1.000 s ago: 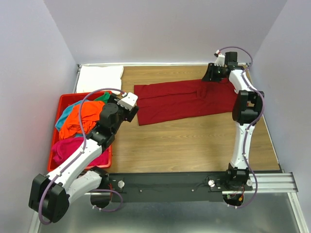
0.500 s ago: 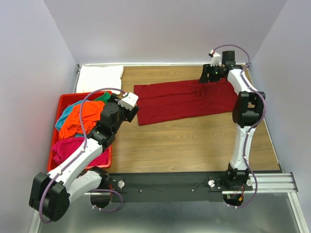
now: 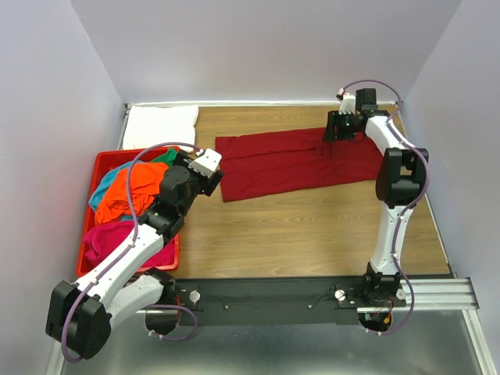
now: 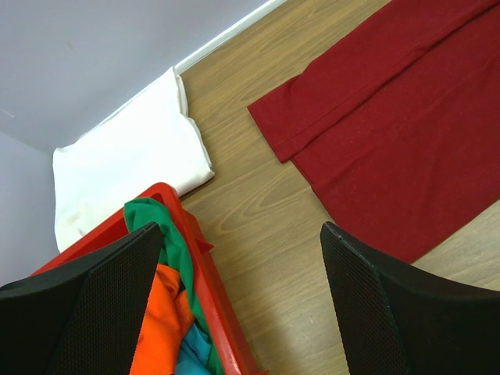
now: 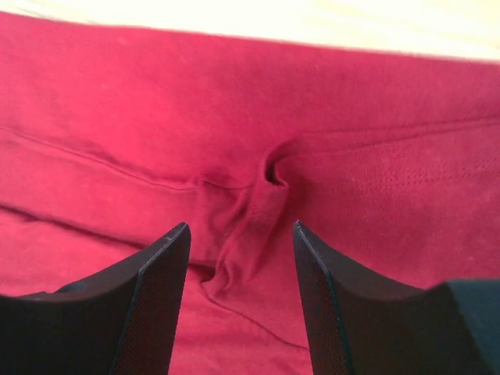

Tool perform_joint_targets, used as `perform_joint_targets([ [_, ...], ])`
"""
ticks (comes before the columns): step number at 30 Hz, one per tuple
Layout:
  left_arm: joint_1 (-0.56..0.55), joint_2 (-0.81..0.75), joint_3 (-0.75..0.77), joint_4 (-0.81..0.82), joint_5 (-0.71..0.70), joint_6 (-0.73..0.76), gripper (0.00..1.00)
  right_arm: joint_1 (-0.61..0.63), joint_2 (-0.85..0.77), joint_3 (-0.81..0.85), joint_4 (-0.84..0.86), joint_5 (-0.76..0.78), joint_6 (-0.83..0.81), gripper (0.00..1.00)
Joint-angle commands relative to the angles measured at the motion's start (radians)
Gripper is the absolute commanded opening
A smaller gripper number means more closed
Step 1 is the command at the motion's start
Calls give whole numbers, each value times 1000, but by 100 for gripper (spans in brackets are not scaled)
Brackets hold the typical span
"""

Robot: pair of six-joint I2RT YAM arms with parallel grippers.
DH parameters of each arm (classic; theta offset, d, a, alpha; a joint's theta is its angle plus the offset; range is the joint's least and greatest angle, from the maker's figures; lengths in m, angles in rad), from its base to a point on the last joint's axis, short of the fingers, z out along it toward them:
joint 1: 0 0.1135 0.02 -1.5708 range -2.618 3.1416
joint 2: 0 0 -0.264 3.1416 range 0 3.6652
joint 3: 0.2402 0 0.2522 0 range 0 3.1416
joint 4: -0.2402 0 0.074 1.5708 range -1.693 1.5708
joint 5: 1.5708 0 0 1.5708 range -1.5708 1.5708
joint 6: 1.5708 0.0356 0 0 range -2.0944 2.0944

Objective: Fold and stack the t-shirts
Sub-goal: Fold the tshirt

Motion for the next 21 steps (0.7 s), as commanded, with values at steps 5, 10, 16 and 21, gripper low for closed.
perform_joint_targets([
  [5,-5,5,20,23,23,9,89,46,80,-11,4,-77,15,61],
  [10,-5,8,17,25,17,14,89,107,96,-2,1,-179,-24,60],
  [16,-5,8,19,25,16,14,89,129,34,-21,-10,-206,-76,60],
  [21,-5,-1,25,25,4,9,89,157,-116,-134,-76,-337,-313,63],
])
